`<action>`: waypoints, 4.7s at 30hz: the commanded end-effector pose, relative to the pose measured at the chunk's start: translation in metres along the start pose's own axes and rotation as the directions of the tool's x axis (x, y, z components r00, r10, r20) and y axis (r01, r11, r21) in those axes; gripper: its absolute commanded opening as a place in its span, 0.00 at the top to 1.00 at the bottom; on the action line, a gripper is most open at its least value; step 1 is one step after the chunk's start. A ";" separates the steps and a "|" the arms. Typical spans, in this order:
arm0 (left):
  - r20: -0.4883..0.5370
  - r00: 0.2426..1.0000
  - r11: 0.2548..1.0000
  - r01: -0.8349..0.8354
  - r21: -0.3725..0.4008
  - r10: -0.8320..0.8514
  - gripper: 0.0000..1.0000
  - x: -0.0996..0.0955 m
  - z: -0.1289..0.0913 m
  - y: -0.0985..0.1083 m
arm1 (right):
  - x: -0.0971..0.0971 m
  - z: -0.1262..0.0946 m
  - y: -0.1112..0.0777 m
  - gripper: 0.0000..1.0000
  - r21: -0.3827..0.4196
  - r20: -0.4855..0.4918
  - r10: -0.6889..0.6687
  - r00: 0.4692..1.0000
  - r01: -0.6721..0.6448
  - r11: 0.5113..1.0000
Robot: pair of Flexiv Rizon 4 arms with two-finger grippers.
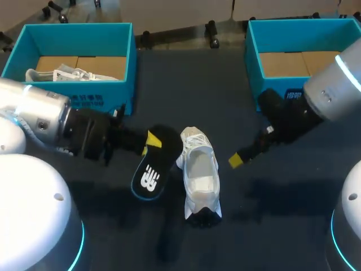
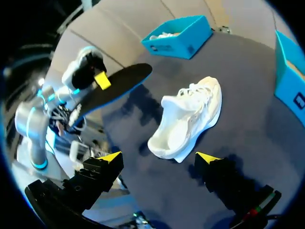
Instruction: Take the shoe out of the shoebox, open the shoe tongue, remove and reinsert the insole, then place the shoe into the shoebox
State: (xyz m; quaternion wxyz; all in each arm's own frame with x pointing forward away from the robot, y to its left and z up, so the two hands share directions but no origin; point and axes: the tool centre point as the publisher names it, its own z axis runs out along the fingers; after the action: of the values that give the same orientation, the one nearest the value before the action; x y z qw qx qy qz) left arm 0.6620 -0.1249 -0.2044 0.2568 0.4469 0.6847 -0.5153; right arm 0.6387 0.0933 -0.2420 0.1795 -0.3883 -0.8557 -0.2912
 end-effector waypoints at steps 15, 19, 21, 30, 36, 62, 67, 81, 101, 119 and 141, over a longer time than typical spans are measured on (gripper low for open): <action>-0.113 0.978 0.983 0.179 0.040 -0.174 1.00 0.019 -0.001 -0.034 | -0.003 0.015 0.001 0.00 0.200 0.108 -0.332 0.937 0.306 0.931; -0.111 0.966 0.969 0.242 0.056 -0.235 1.00 0.026 0.001 -0.045 | -0.012 0.034 -0.012 0.00 0.231 0.175 -0.423 0.889 0.381 0.895; -0.096 0.960 0.961 0.269 0.061 -0.263 1.00 0.027 0.000 -0.050 | -0.016 0.042 -0.018 0.00 0.253 0.191 -0.436 0.879 0.385 0.887; -0.065 0.905 0.897 0.426 0.120 -0.421 1.00 0.028 -0.002 -0.066 | -0.021 0.058 -0.032 0.00 0.289 0.245 -0.494 0.834 0.424 0.858; -0.065 0.899 0.892 0.437 0.111 -0.433 1.00 0.029 0.001 -0.066 | -0.021 0.058 -0.032 0.00 0.289 0.245 -0.494 0.834 0.424 0.858; 0.027 0.895 0.880 0.433 0.197 -0.446 1.00 0.059 0.016 -0.087 | -0.055 0.083 -0.031 0.00 0.454 0.252 -0.677 0.692 0.533 0.714; 0.053 0.894 0.880 0.426 0.209 -0.445 1.00 0.062 0.021 -0.088 | -0.058 0.087 -0.030 0.00 0.476 0.228 -0.703 0.674 0.552 0.684; 0.077 0.897 0.891 0.416 0.183 -0.435 1.00 0.055 0.041 -0.091 | -0.063 0.092 -0.030 0.00 0.471 0.214 -0.699 0.682 0.555 0.685; 0.091 0.888 0.884 0.431 0.185 -0.452 1.00 0.065 0.069 -0.084 | -0.063 0.092 -0.030 0.00 0.471 0.214 -0.699 0.682 0.555 0.685; 0.173 0.857 0.874 0.464 0.146 -0.485 1.00 0.063 0.081 -0.056 | -0.063 0.092 -0.030 0.00 0.471 0.214 -0.699 0.682 0.555 0.685; 0.191 0.839 0.860 0.504 0.078 -0.510 1.00 0.066 0.092 -0.013 | -0.063 0.092 -0.030 0.00 0.471 0.214 -0.699 0.682 0.555 0.685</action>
State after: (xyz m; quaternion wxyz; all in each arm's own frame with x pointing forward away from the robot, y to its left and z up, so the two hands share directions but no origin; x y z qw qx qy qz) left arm 0.6060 -0.1844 -0.2796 0.1757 0.1973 0.7413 -0.6170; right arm 0.6485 0.1004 -0.3556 -0.0323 -0.0720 -0.9929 -0.0885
